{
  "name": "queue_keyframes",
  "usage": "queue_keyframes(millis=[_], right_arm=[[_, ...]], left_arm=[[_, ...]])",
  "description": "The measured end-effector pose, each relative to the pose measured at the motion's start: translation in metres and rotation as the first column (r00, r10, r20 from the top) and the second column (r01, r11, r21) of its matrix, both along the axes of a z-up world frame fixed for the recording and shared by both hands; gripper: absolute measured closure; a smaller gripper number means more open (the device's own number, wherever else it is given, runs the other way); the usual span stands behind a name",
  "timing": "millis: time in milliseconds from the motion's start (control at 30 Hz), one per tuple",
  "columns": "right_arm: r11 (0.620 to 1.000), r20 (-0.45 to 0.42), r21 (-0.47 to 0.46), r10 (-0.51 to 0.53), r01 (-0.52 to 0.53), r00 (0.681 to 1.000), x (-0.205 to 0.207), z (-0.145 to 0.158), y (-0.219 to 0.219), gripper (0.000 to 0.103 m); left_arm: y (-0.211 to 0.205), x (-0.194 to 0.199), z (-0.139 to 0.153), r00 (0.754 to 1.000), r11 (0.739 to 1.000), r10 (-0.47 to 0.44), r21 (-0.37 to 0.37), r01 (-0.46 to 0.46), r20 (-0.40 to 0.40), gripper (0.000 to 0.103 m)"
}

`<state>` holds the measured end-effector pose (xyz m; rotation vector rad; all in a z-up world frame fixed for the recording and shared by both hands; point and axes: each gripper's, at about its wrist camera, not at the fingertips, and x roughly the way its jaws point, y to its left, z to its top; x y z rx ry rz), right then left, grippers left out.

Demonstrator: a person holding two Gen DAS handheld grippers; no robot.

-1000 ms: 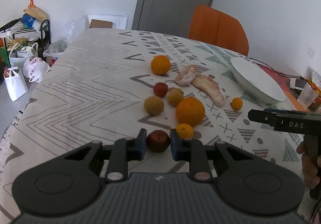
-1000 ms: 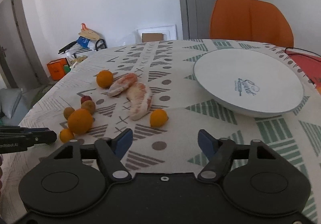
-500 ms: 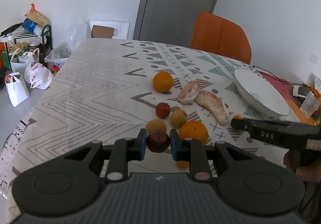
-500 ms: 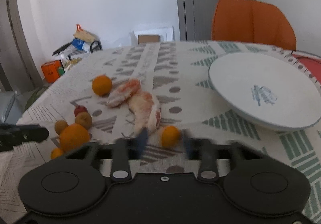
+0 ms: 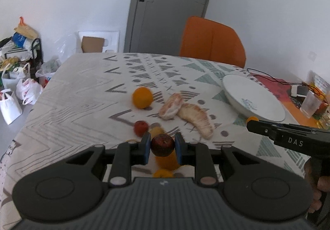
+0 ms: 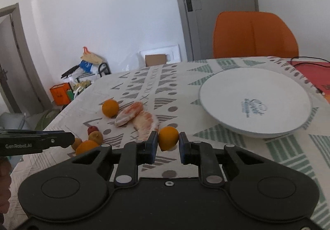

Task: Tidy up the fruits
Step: 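Carry the plum and tangerine over the white plate with both grippers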

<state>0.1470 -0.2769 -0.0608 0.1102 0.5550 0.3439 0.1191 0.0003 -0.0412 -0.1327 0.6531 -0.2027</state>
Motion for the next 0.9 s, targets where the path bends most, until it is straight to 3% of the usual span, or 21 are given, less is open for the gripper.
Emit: queue_keyframes(millis=[900], right_arm=[[0.983,0.117,0.044,-0.182,0.178,0.976,-0.025,0.023,-0.086,0.083]], left_arm=[[-0.085,0.027,0.036,0.982,0.990,-0.143,0.017,0.142,0.123,0.080]])
